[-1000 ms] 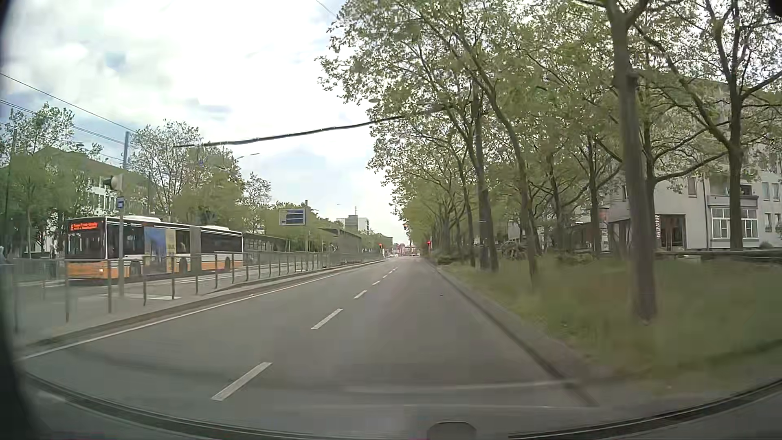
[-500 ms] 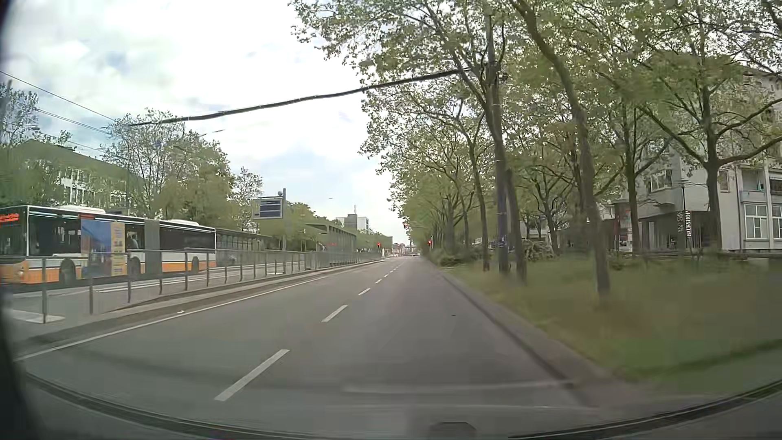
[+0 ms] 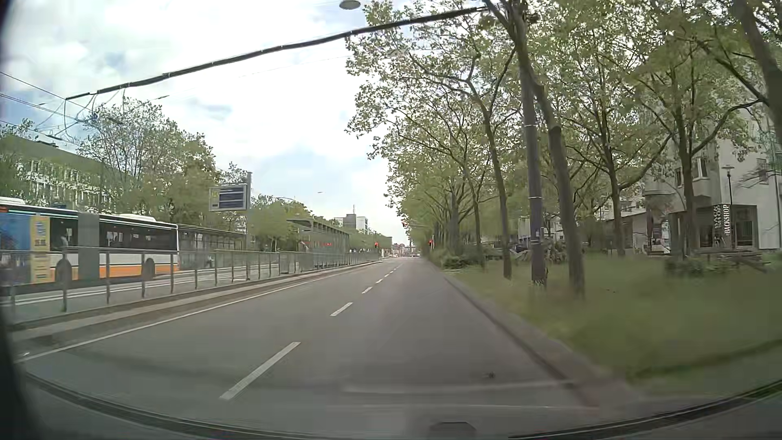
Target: Follow the waypoints while adhering to traffic rules and regulations
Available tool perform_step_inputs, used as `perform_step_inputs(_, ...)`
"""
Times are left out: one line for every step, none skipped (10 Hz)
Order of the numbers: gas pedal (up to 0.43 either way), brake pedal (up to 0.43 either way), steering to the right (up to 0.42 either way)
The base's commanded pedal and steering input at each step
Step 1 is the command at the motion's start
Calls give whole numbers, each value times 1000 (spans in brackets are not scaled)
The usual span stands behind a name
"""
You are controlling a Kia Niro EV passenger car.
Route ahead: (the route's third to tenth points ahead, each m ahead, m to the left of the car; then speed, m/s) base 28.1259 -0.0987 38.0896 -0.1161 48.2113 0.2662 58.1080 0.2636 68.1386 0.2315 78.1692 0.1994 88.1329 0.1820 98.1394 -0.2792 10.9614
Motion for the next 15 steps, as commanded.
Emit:
perform_step_inputs(0, 30, 1)
perform_step_inputs(0, 30, 1)
perform_step_inputs(0, 30, 1)
perform_step_inputs(0, 30, 1)
perform_step_inputs(0, 30, 1)
perform_step_inputs(0, 30, 1)
perform_step_inputs(0, 30, 1)
perform_step_inputs(0, 30, 1)
perform_step_inputs(8, 30, 1)
perform_step_inputs(79, 30, 1)
perform_step_inputs(110, 30, 1)
perform_step_inputs(110, 30, 1)
perform_step_inputs(110, 30, 1)
perform_step_inputs(110, 30, 1)
perform_step_inputs(110, 30, 1)
